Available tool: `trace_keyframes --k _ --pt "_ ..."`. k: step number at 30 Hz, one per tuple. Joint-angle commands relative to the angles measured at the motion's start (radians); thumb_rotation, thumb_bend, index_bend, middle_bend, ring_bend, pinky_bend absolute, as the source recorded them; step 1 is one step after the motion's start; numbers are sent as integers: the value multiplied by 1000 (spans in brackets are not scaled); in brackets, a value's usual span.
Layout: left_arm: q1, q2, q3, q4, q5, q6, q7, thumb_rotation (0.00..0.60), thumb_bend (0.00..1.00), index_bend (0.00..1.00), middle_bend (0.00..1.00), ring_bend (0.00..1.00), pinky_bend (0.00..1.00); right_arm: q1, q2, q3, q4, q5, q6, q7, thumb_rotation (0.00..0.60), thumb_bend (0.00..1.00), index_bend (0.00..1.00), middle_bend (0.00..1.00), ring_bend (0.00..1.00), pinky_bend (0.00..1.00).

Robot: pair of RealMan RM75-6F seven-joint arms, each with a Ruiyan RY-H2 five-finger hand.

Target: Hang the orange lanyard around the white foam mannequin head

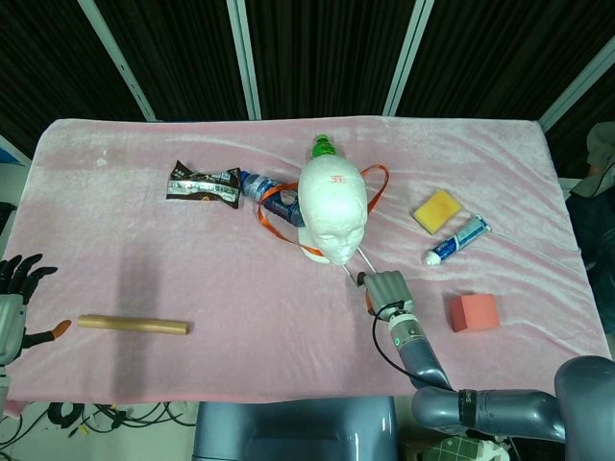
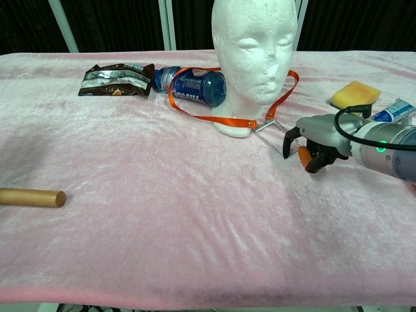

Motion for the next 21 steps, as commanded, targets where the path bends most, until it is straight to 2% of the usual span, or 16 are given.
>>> trace_keyframes --k 1,15,21 --pt "1 0 -2 -1 0 -2 1 600 44 226 108 0 0 2 -3 0 2 -1 -1 1 600 856 336 930 910 815" --pt "8 -4 -18 0 -5 -4 -1 600 44 226 108 0 0 17 -31 19 14 -12 8 6 600 863 338 930 910 815" --pt "10 -4 -21 -2 -4 -7 -1 600 44 226 108 0 0 16 -25 7 -3 1 0 0 600 865 393 930 911 815"
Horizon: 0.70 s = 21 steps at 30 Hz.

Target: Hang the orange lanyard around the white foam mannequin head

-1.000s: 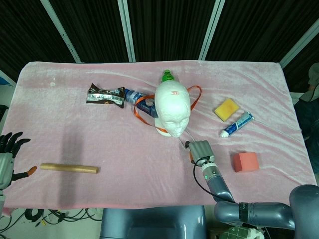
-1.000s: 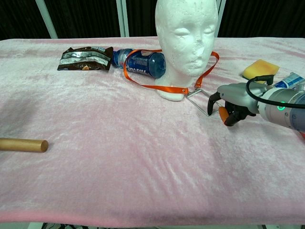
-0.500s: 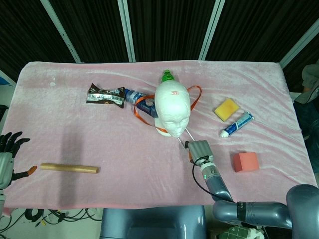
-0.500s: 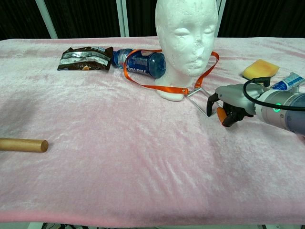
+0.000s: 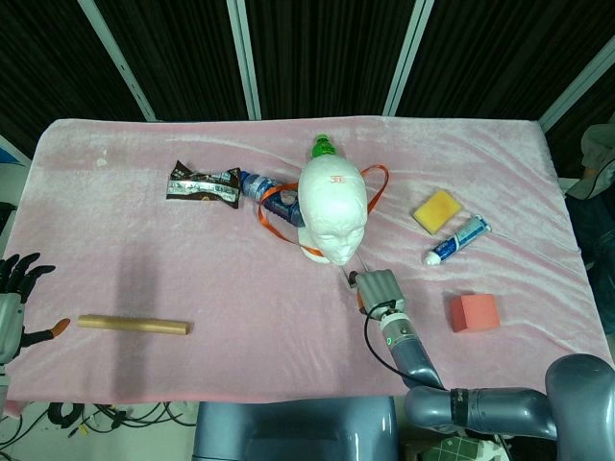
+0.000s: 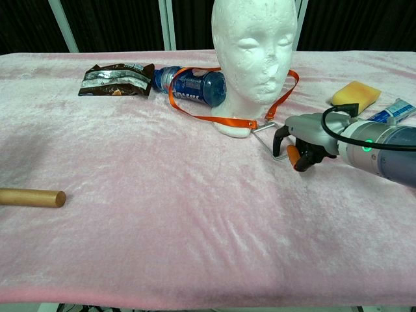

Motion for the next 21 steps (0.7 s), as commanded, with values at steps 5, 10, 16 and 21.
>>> trace_keyframes --k 5,10,16,21 --pt "2 1 -1 -2 4 0 2 600 44 226 108 0 0 -2 15 -17 -20 14 -6 -8 600 865 413 929 911 815" --pt "4 0 -3 -4 5 -1 2 600 44 226 108 0 0 -14 31 -31 -57 -3 1 2 600 865 432 930 911 815" --pt "4 -1 -3 -5 8 -5 7 600 44 226 108 0 0 -24 42 -53 -102 -17 -1 8 600 866 440 930 911 815" --pt "7 -1 -8 -6 7 0 4 600 44 226 108 0 0 -29 38 -78 -138 -29 2 4 600 866 442 930 911 815"
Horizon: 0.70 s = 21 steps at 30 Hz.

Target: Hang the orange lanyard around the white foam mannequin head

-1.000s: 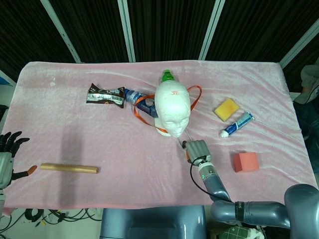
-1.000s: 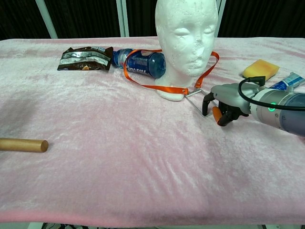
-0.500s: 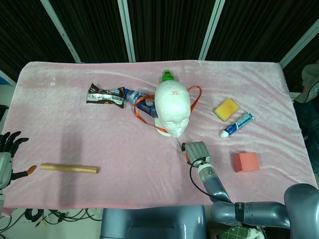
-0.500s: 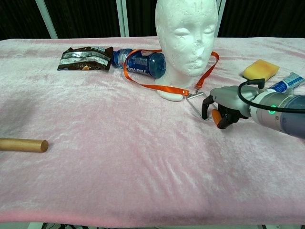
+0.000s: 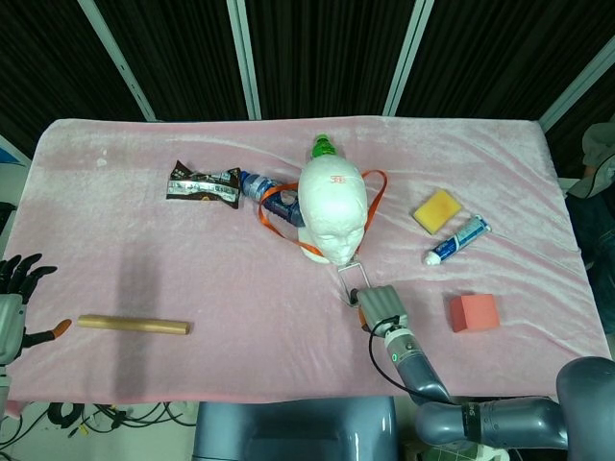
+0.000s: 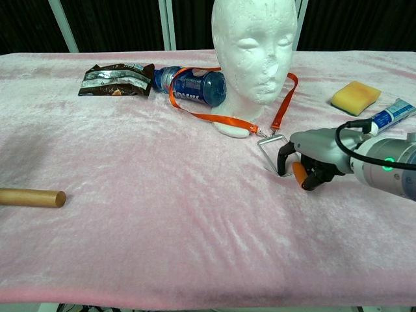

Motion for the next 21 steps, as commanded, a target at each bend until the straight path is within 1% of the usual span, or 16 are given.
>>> trace_keyframes --k 1,5,10,16,21 --pt "1 0 -3 1 -2 2 -1 600 44 226 108 0 0 -5 -4 -11 -22 -15 6 2 600 866 446 930 912 815" --pt "1 1 -3 1 0 -2 -5 600 44 226 108 0 0 -11 -11 -21 -48 -41 22 3 600 866 471 930 913 819" --pt "1 1 -6 2 -2 -5 -8 600 43 226 108 0 0 -12 -17 -15 -63 -45 40 4 600 870 510 931 916 820" --pt "4 1 -9 3 1 2 -11 600 44 226 108 0 0 -8 -6 -33 -100 -30 38 -15 600 870 518 931 916 820" --pt "5 1 -11 3 0 2 -10 600 44 226 108 0 0 -11 10 -56 -146 -41 43 -24 600 870 517 931 916 820"
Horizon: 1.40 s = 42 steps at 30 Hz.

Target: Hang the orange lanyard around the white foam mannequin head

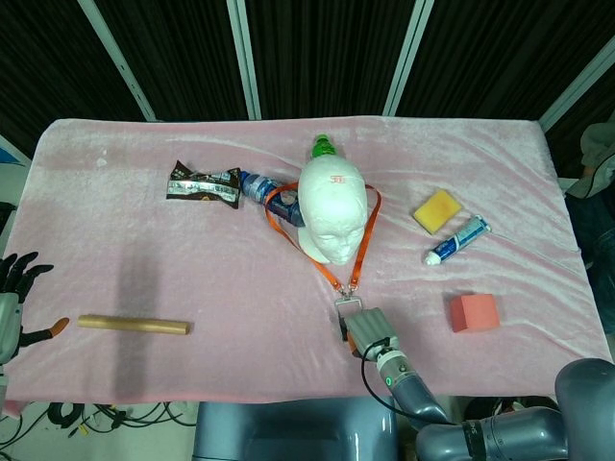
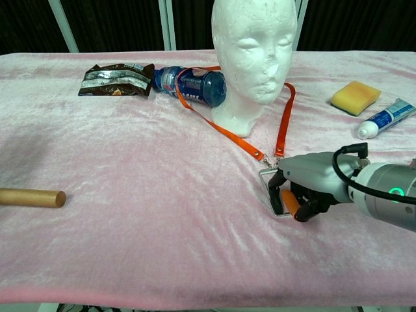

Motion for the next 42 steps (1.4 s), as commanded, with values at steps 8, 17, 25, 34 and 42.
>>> trace_keyframes --k 8,17,25,34,42 --pt "0 -2 -1 0 0 -3 6 600 44 226 108 0 0 -18 28 -25 -88 -69 40 7 600 860 499 928 911 820" --pt "2 -3 -2 -1 -2 -2 11 600 44 226 108 0 0 -18 41 19 -62 -45 33 49 600 435 124 896 890 820" --pt "-2 0 0 1 -1 -15 11 600 44 226 108 0 0 -66 241 63 -128 -43 16 172 600 392 113 640 710 709" --pt "-2 14 28 -25 32 -31 34 600 44 226 108 0 0 -186 566 -20 -198 -54 38 266 600 276 112 255 388 420" --pt "13 39 54 -62 47 -30 43 600 44 226 108 0 0 -464 583 -100 -54 -545 265 605 600 232 112 140 254 308"
